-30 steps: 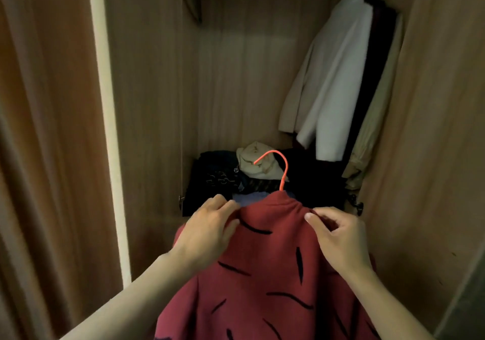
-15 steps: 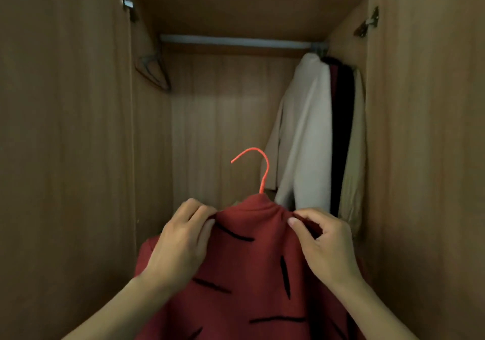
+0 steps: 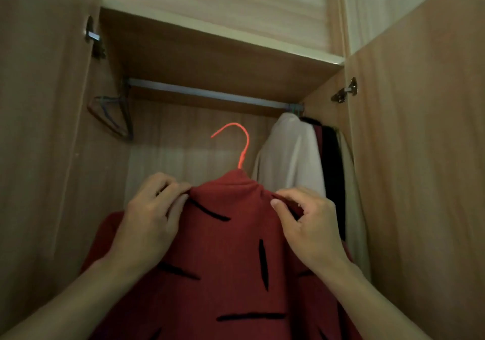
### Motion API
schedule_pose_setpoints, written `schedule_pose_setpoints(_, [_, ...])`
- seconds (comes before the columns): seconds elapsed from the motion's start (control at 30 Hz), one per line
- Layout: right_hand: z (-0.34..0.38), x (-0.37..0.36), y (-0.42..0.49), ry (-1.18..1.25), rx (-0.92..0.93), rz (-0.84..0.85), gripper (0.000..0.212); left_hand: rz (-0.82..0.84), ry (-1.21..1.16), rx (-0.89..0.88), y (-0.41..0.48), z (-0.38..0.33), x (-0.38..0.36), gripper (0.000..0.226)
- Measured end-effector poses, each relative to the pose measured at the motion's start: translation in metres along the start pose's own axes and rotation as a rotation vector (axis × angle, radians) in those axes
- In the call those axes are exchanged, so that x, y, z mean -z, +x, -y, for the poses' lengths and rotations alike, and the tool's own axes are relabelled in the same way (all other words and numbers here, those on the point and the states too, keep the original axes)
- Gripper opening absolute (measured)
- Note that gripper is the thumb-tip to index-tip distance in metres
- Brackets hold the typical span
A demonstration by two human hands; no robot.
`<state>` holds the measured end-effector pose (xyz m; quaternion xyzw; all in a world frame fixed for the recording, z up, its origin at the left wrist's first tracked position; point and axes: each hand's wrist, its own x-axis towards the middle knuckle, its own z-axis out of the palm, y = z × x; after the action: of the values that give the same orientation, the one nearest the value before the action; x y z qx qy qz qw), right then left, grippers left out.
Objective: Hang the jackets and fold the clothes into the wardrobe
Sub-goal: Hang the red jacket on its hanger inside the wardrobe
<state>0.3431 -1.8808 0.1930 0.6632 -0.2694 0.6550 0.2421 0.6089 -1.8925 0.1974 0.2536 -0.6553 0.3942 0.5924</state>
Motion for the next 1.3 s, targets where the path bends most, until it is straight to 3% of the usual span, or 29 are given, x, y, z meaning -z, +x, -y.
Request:
schedule_pose_setpoints(0.27, [-0.035, -0.04, 0.072, -0.256, 0.175, -0.019, 0.009, -0.065, -0.033, -0.07, 0.056, 0.068, -0.07, 0.017])
schedule_pose_setpoints(0.53, [-0.097, -0.077, 0.092, -0.266, 0.209, -0.08, 0.02, -0.096, -0.044, -0.142, 0.072, 0.103, -0.155, 0.017])
schedule_pose_setpoints(0.87, [-0.191, -0.111, 0.153, -0.29, 0.395, -0.052, 0.018, -0.162, 0.045, -0.203, 0.118, 0.147, -0.255, 0.017])
schedule_pose_setpoints(1.07, [-0.251, -0.144, 0.18, -0.247, 0.465, -0.024, 0.023, -0.216, 0.068, -0.199, 0.127, 0.177, -0.316, 0.018])
schedule_pose_setpoints(1.3, [-0.291, -0.179, 0.234, -0.395, 0.484, -0.037, 0.018, -0.236, 0.018, -0.131, 0.153, 0.215, -0.382, 0.019])
